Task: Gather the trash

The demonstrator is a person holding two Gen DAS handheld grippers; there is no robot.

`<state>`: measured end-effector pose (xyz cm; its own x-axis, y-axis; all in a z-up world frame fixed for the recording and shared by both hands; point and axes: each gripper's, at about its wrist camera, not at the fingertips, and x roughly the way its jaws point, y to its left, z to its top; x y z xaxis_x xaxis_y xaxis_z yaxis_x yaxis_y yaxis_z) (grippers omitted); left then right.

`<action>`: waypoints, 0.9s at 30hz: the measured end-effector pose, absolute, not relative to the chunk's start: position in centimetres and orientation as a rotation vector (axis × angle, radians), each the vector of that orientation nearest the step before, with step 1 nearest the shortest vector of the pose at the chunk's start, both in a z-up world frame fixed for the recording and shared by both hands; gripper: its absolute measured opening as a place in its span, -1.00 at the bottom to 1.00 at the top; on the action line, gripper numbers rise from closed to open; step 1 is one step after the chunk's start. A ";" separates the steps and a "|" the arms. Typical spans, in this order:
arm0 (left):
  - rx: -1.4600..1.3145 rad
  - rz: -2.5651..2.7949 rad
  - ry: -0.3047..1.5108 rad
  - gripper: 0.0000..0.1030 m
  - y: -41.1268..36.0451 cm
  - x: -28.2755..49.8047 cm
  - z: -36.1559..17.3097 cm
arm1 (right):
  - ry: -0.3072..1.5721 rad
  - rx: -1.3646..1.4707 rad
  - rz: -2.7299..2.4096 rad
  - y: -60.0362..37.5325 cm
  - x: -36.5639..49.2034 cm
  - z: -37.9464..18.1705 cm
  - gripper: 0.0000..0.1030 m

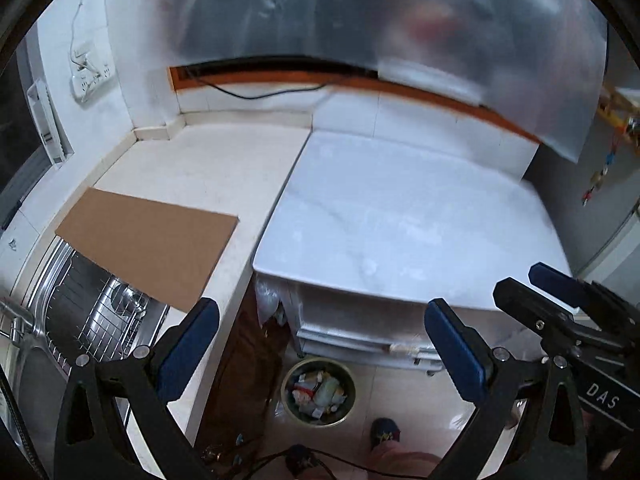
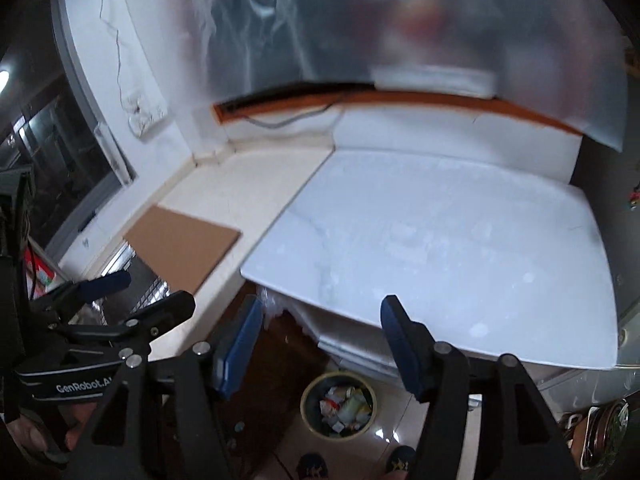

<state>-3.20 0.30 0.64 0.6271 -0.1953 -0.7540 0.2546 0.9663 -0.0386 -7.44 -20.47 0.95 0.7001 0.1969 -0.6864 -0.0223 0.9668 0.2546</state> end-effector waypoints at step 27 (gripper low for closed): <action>0.088 -0.190 0.767 0.97 0.0 -3.6 3.4 | 0.706 0.224 0.008 -19.2 -8.7 3.5 0.21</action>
<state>-3.64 -0.04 3.44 0.7036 -0.1389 -0.6969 0.2029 0.9792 0.0097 -8.74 -19.19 3.46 0.7618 0.0828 -0.6425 0.0686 0.9759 0.2070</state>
